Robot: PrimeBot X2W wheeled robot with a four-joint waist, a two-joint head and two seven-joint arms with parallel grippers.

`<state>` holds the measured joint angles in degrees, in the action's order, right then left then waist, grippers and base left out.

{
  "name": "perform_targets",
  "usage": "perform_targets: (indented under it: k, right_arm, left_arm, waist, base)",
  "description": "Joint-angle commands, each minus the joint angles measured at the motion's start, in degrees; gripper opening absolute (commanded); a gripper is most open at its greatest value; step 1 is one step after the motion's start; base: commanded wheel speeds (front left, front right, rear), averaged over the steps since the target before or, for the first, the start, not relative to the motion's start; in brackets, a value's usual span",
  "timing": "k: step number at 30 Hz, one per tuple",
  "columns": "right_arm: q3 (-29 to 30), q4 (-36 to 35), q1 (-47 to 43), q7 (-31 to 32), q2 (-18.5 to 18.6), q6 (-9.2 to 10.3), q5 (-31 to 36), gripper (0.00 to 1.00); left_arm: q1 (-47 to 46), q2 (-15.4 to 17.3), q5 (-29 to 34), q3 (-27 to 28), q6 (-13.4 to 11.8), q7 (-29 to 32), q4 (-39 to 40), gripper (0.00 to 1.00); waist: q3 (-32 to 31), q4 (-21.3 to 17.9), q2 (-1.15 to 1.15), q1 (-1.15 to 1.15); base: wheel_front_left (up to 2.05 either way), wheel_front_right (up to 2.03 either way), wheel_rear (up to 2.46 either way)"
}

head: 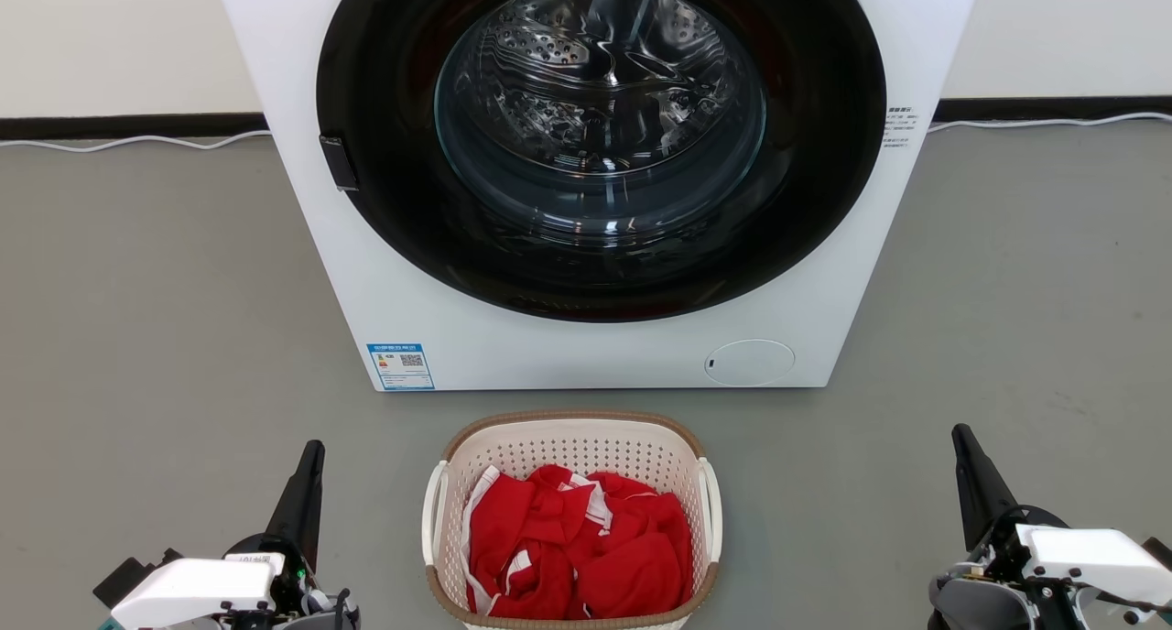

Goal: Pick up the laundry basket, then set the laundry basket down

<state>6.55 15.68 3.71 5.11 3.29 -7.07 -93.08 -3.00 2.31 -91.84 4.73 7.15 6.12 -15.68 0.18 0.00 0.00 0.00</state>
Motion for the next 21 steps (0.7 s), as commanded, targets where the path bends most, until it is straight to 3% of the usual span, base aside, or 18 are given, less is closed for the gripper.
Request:
perform_targets:
  k: [1,21]
  right_arm:
    - [-1.1,-1.7,2.4,0.5,0.4,-0.42,0.0,0.00]
    - [-0.9,-1.7,2.4,0.7,0.2,-0.42,0.2,0.00]
  left_arm:
    - [-3.2,0.6,-0.3,1.8,0.3,0.4,1.6,0.00]
    - [-3.2,0.6,-0.3,1.8,0.3,0.4,1.6,0.00]
  waist:
    - [0.0,0.0,0.00,0.00]
    - [0.0,0.0,0.00,0.00]
  base:
    - [0.00,0.00,0.00]
    - [0.00,0.00,0.00]
